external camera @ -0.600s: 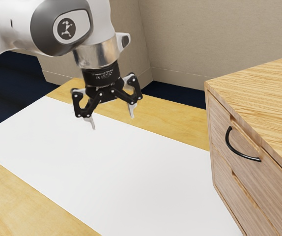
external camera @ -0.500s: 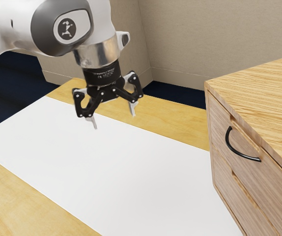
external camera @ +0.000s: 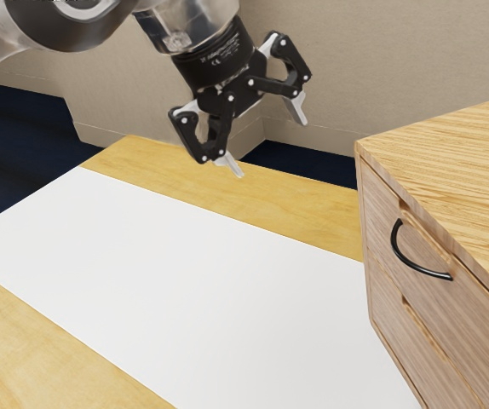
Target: Pull the drawer handle with one arm to open the drawer
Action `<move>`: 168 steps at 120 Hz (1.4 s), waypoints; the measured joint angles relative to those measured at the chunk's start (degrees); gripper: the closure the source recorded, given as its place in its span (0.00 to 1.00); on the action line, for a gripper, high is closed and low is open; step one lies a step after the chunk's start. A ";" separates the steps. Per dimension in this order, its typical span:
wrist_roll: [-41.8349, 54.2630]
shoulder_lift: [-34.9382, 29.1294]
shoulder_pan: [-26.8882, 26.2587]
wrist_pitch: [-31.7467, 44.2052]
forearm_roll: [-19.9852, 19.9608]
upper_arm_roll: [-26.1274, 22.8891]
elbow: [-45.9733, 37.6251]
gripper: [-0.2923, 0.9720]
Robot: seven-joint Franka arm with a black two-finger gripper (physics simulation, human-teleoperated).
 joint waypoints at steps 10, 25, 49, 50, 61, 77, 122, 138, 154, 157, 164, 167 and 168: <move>-1.41 -0.16 -0.34 2.22 -1.57 -0.98 0.64 0.23; -3.35 2.01 -5.25 4.20 -0.53 -0.80 1.07 0.23; -7.53 16.47 8.85 7.29 12.15 -28.82 -8.62 0.24; -7.70 16.83 11.16 7.60 12.50 -31.07 -9.34 0.24; -9.43 19.48 24.02 11.05 14.93 -44.38 -15.53 0.24; -11.48 27.28 44.13 17.76 15.20 -62.35 -29.93 0.24; -12.08 26.36 48.24 38.11 8.83 -62.42 -40.89 0.25; -10.67 26.16 45.13 40.91 7.79 -62.42 -41.18 0.24; -9.36 26.71 44.30 42.35 6.98 -62.42 -43.22 0.25; -9.14 26.80 44.27 42.53 6.89 -62.42 -43.44 0.25; -8.67 26.88 43.08 42.88 6.73 -62.42 -43.73 0.26; -8.48 26.85 42.33 42.99 6.62 -62.42 -43.82 0.26; -8.42 26.82 42.20 43.03 6.58 -62.42 -43.85 0.26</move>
